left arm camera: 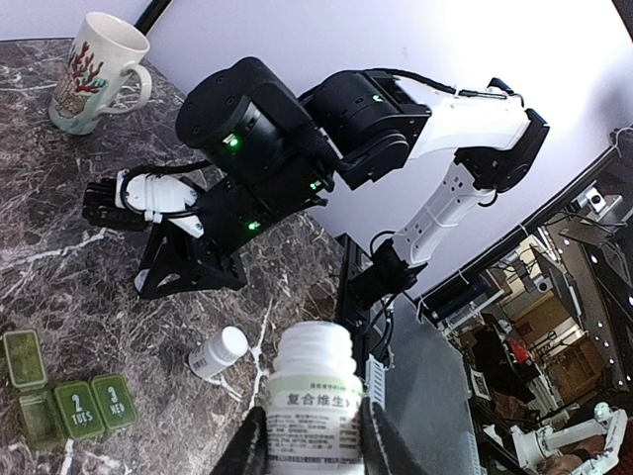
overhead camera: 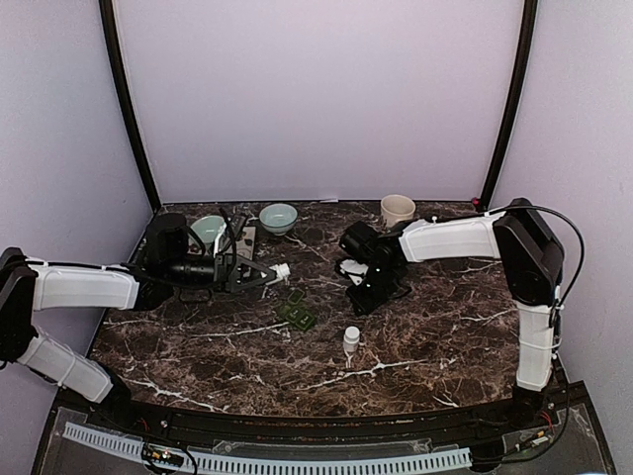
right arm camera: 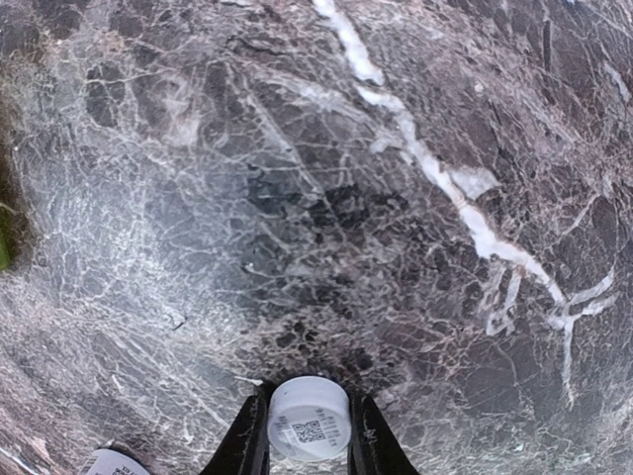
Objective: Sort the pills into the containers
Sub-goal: Pick up the lid of the pill bottle from the center of the board, then pour the pill into the compartment of the pill container.
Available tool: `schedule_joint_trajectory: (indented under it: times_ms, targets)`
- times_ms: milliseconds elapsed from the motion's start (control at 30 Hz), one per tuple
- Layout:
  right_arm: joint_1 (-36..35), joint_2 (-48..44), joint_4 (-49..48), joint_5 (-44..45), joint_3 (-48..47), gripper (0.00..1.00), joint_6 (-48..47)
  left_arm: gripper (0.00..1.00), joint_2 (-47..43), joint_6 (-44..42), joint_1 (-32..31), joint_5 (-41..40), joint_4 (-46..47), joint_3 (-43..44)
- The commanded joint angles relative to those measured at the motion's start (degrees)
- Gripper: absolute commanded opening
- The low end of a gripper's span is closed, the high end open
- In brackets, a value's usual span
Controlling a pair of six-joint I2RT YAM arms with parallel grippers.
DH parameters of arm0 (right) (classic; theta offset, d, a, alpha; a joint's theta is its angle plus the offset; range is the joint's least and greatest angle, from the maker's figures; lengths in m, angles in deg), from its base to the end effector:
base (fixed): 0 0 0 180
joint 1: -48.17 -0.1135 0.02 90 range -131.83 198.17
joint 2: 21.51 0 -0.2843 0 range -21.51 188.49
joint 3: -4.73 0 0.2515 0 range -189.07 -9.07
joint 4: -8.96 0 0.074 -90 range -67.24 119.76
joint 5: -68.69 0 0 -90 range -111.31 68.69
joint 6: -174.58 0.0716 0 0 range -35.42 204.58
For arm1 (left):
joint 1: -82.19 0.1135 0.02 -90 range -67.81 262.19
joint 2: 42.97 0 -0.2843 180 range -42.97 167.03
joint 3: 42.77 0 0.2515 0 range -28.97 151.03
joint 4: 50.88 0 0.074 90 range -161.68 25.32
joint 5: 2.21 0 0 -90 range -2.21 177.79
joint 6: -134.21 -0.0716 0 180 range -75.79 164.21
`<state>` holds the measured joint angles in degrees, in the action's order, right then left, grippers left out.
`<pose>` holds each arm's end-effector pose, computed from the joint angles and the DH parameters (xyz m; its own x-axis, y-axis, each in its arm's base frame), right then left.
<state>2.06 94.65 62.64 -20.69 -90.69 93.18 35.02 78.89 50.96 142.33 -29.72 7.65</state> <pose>0.2915 0.3019 0.1394 -0.7678 -0.5824 -0.2671 -0.6107 0.7913 0.0299 0.2251 -0.2047 0.2623 -0.6435 0.0041 -0.7655 0.7622 0.0958 -0.6402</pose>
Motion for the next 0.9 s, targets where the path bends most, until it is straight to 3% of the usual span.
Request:
schedule_joint_trajectory:
  times_ms: [0,467,867]
  targets:
    - [-0.6,-2.5,-0.1,-0.9,0.5,0.04,1.0,0.00,-3.3,-0.9,0.4,-3.8,3.4,-3.2]
    - [-0.4,-3.8,-0.6,-0.7,-0.1,0.02,1.5,0.00,-4.0,-0.1,0.4,-8.1,10.3,-11.3]
    - [-0.4,-4.3,0.2,0.0,-0.8,0.01,1.6,0.00,0.9,0.4,0.4,-10.4,18.4,-15.5]
